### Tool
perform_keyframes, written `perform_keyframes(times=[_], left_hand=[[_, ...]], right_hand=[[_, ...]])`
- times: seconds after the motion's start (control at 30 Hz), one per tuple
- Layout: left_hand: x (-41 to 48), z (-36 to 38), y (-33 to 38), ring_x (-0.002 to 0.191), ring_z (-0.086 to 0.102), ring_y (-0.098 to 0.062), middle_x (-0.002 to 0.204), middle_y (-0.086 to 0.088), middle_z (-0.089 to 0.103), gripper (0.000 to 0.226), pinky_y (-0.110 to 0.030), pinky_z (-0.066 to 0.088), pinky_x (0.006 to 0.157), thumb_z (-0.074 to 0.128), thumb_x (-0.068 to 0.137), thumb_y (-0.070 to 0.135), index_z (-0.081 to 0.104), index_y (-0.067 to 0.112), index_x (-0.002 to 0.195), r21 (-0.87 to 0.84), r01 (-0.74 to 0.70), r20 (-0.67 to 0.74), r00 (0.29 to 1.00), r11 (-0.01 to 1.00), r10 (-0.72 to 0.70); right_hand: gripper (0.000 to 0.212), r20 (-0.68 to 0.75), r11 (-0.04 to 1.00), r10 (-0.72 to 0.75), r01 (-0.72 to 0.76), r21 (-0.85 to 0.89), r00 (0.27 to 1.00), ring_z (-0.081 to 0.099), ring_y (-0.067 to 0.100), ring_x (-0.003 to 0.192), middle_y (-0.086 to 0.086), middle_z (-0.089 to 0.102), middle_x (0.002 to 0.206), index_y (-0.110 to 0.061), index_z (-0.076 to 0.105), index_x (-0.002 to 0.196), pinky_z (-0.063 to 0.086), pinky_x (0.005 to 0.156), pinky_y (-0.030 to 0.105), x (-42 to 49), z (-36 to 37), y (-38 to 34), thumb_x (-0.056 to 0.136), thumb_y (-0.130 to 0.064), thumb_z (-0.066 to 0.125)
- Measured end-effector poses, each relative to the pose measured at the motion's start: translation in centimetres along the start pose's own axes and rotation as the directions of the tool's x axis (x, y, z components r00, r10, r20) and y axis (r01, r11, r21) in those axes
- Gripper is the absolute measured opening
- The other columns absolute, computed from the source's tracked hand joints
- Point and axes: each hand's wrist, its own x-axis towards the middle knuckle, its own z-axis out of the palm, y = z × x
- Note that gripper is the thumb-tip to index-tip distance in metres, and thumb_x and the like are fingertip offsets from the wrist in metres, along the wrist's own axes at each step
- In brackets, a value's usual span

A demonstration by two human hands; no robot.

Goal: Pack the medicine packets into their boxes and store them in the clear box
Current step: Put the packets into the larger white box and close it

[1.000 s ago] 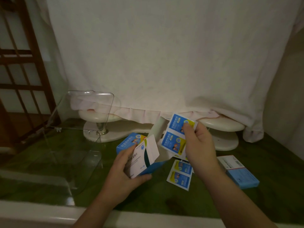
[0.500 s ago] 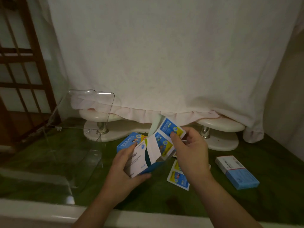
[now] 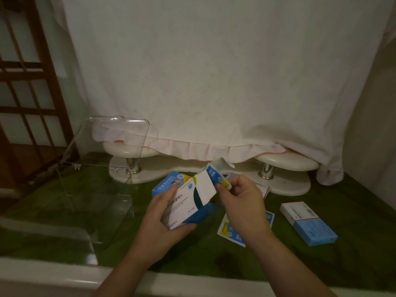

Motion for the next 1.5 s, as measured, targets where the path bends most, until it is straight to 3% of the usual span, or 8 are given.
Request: perform_keyframes(times=[0.2,0.4,0.5,0.67,0.87,1.0,1.27,1.5], left_hand=[[0.0,0.0,-0.2,0.123,0.037,0.010,0.130,0.038,0.033,0.090,-0.033,0.052,0.096,0.090,0.063,0.038,0.040,0.049,0.137,0.017,0.015,-0.006,1.000,1.000,-0.015],[0.0,0.0,0.2,0.120,0.037,0.015,0.122,0.045,0.034,0.085,-0.026,0.054,0.089,0.089,0.065,0.032,0.042,0.048,0.134,0.017,-0.004,0.014,1.000,1.000,0.004],[0.0,0.1,0.1,0.120,0.037,0.016,0.123,0.044,0.033,0.086,-0.024,0.054,0.087,0.089,0.066,0.030,0.042,0.047,0.137,0.015,0.006,0.021,1.000,1.000,-0.006],[0.0,0.0,-0.1,0.122,0.036,0.015,0.125,0.040,0.032,0.086,-0.019,0.054,0.088,0.088,0.067,0.030,0.041,0.051,0.136,-0.001,0.017,0.040,0.999,1.000,-0.017],[0.0,0.0,-0.4,0.123,0.039,0.009,0.130,0.033,0.034,0.088,-0.025,0.053,0.095,0.089,0.067,0.031,0.040,0.051,0.138,0.016,0.012,0.063,0.998,1.000,-0.013],[0.1,0.1,-0.6,0.126,0.042,0.003,0.135,0.026,0.036,0.090,-0.031,0.052,0.099,0.089,0.067,0.035,0.039,0.050,0.141,0.030,-0.004,0.072,0.997,1.000,0.002],[0.1,0.1,-0.8,0.124,0.043,0.004,0.135,0.027,0.037,0.089,-0.033,0.051,0.100,0.090,0.064,0.038,0.042,0.054,0.137,0.012,-0.002,0.079,0.997,1.000,0.001],[0.1,-0.1,0.0,0.117,0.040,0.016,0.119,0.048,0.034,0.084,-0.026,0.053,0.092,0.089,0.063,0.036,0.044,0.056,0.130,0.036,-0.016,0.095,0.995,0.999,0.013]], right_hand=[[0.010,0.094,0.996,0.024,-0.015,-0.089,0.995,0.067,0.011,0.080,-0.004,0.071,0.077,-0.024,0.071,0.079,0.057,0.067,0.029,0.5,-0.5,0.9,0.089,-0.021,0.068],[0.021,0.122,0.975,0.012,0.015,-0.220,0.992,0.066,0.009,0.077,-0.008,0.071,0.076,-0.028,0.072,0.075,0.058,0.070,0.032,1.4,-1.2,1.3,0.089,-0.017,0.062],[0.024,0.159,0.972,0.007,0.031,-0.232,0.987,0.063,0.005,0.077,-0.012,0.068,0.077,-0.033,0.069,0.074,0.053,0.065,0.022,1.3,-1.3,1.4,0.090,-0.016,0.062],[0.021,0.101,0.995,-0.055,0.063,-0.079,0.993,0.064,0.007,0.082,-0.011,0.069,0.082,-0.036,0.069,0.077,0.055,0.068,0.025,0.8,-1.6,1.4,0.092,-0.022,0.063],[0.019,0.165,0.984,-0.176,0.175,0.017,0.971,0.057,-0.017,0.086,-0.027,0.068,0.082,-0.042,0.066,0.086,0.046,0.066,0.004,0.0,-1.5,0.2,0.092,-0.024,0.064],[0.009,0.244,0.983,-0.169,0.144,0.115,0.955,0.064,-0.011,0.091,-0.026,0.070,0.087,-0.034,0.071,0.095,0.055,0.071,0.014,-0.2,-0.8,0.1,0.091,-0.029,0.066],[0.044,0.185,0.998,-0.054,0.051,0.023,0.981,0.057,0.000,0.113,-0.016,0.064,0.120,-0.030,0.063,0.124,0.051,0.086,0.019,0.1,0.4,1.9,0.083,-0.044,0.071],[0.064,0.292,0.995,0.068,-0.086,0.048,0.954,0.047,0.002,0.112,-0.018,0.040,0.129,-0.043,0.042,0.142,0.044,0.073,0.014,0.3,-0.4,1.5,0.085,-0.045,0.069]])
